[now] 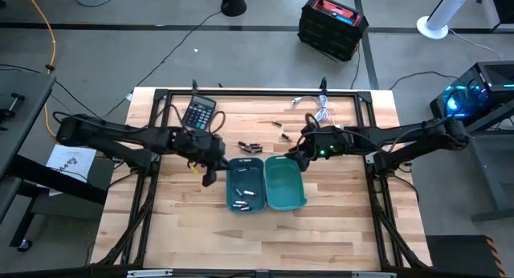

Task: Sort batteries
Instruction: Adjust the bins to the right

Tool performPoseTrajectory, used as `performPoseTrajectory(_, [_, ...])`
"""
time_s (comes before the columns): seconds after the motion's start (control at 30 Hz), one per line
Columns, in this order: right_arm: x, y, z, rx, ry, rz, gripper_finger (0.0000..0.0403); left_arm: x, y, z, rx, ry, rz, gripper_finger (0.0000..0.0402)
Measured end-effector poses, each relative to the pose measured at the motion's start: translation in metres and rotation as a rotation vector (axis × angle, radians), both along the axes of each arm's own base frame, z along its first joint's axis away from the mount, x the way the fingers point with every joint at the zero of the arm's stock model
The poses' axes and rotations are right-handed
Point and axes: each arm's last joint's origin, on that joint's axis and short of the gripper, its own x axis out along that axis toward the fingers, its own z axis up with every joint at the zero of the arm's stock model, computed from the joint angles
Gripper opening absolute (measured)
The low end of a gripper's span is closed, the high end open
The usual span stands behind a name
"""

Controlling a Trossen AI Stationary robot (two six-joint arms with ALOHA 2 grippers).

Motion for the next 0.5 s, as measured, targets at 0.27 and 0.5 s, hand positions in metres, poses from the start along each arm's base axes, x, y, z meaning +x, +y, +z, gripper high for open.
performPoseTrajectory(0.27, [0.034, 0.007, -0.031, 0.023, 0.033, -0.003, 0.0013, -0.032, 0.038, 0.007, 0.173, 0.11, 0.406, 0.0])
performPoseTrajectory(0.5, [0.041, 0.014, -0.015, 0.001, 0.078, 0.007, 0.0003, -0.022, 0.04, -0.042, -0.06, 0.346, 0.293, 0.0])
